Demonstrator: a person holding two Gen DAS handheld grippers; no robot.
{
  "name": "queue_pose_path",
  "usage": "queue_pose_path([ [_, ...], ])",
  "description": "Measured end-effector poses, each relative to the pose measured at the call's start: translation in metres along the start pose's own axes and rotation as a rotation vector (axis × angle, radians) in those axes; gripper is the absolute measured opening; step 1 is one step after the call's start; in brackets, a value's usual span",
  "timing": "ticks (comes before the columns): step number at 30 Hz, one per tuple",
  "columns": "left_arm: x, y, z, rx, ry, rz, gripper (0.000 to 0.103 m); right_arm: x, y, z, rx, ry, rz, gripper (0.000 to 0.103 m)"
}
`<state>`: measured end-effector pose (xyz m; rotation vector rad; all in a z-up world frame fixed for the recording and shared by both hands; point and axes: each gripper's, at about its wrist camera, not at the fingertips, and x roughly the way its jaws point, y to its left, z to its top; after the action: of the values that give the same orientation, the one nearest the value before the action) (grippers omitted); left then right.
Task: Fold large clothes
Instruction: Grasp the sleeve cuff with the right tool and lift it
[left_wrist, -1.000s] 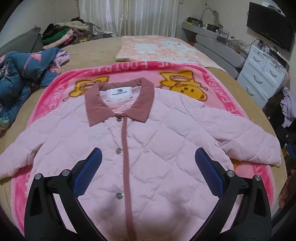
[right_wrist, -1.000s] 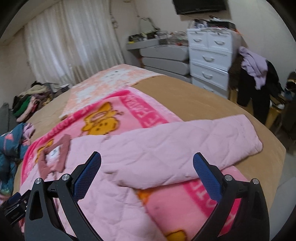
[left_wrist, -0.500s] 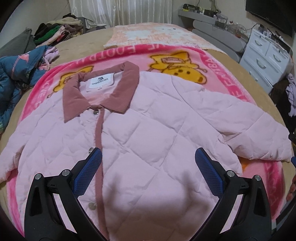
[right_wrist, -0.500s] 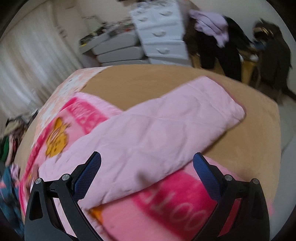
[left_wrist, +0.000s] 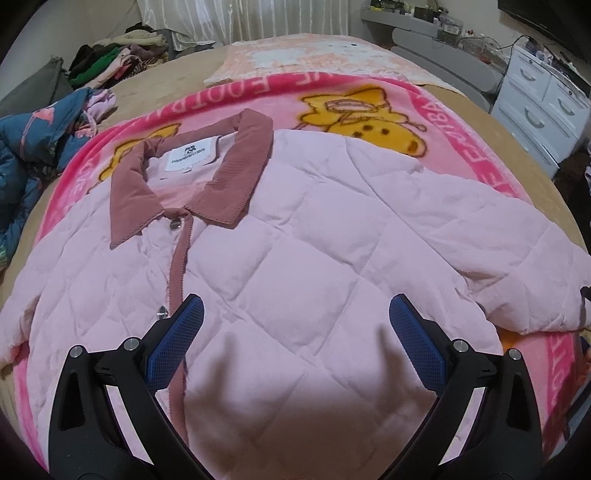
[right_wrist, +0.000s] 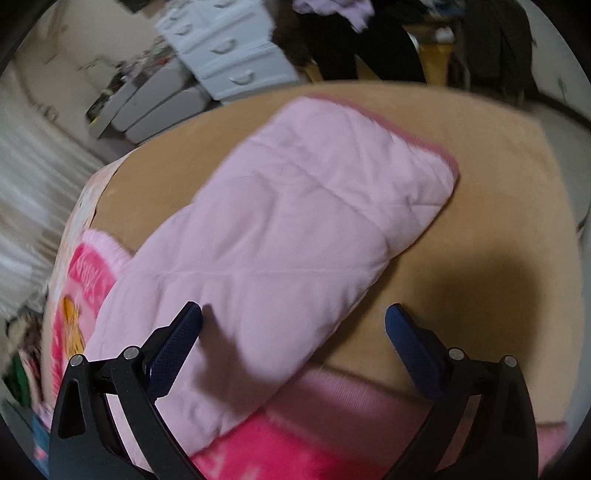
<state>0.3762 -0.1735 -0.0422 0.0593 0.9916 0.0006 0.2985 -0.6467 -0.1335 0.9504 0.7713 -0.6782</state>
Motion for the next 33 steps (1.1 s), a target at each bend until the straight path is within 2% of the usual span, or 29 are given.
queue_pose_path([
  [3, -0.004, 0.006, 0.000, 0.012, -0.011, 0.021, 0.094, 0.008, -0.005, 0.014, -0.017, -0.040, 0.065, 0.097],
  [4, -0.006, 0.008, 0.000, 0.013, -0.013, 0.027, 0.094, 0.007, -0.009, 0.019, -0.009, -0.042, 0.084, 0.085],
  [5, -0.009, 0.011, -0.001, 0.015, -0.016, 0.032, 0.094, 0.003, -0.015, 0.023, 0.021, -0.052, 0.098, 0.067],
  [7, -0.019, 0.020, -0.003, 0.015, -0.036, 0.041, 0.094, -0.004, -0.021, 0.028, 0.051, -0.067, 0.164, 0.047],
  [8, -0.023, 0.024, -0.004, 0.012, -0.046, 0.040, 0.094, -0.007, -0.020, 0.029, 0.042, -0.071, 0.176, 0.038],
  [11, -0.036, 0.036, -0.009, 0.000, -0.059, 0.034, 0.094, -0.025, -0.003, 0.028, -0.027, -0.111, 0.225, 0.023],
  [15, -0.047, 0.055, -0.011, -0.027, -0.049, 0.014, 0.094, -0.067, 0.019, 0.021, -0.121, -0.195, 0.328, 0.020],
  [19, -0.062, 0.076, -0.010, -0.039, -0.065, 0.010, 0.094, -0.117, 0.068, -0.002, -0.303, -0.305, 0.431, 0.019],
  [25, -0.083, 0.111, -0.007, -0.060, -0.087, 0.009, 0.094, -0.179, 0.126, -0.035, -0.497, -0.357, 0.472, 0.018],
  [33, -0.111, 0.150, -0.001, -0.132, -0.138, -0.019, 0.094, -0.240, 0.192, -0.067, -0.659, -0.403, 0.540, 0.018],
])
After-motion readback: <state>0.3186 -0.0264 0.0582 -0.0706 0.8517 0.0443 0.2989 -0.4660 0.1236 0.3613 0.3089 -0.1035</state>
